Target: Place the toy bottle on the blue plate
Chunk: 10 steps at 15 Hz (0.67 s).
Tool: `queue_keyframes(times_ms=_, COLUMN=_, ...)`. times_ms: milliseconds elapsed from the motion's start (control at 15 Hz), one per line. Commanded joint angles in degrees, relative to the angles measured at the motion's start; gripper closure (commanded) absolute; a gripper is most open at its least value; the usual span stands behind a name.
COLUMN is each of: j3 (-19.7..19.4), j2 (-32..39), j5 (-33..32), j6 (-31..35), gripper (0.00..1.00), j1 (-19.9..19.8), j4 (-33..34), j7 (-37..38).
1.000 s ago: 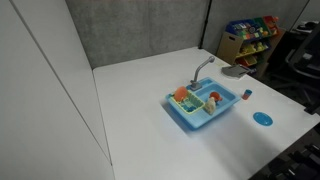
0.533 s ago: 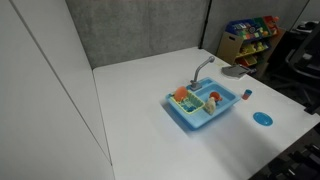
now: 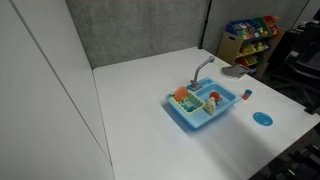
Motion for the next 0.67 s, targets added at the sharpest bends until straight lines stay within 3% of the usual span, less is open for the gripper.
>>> queue_keyframes(times_ms=0, j3=2.1, j2=5.0, j5=0.1, j6=1.2, gripper=0.00, j1=0.1, j4=4.6, j7=2.2)
queue_keyframes(times_ms=600, j3=6.9, j2=15.5, j5=-1.7, j6=7.8, gripper=0.00, j1=1.0, j4=10.7, j7=8.9)
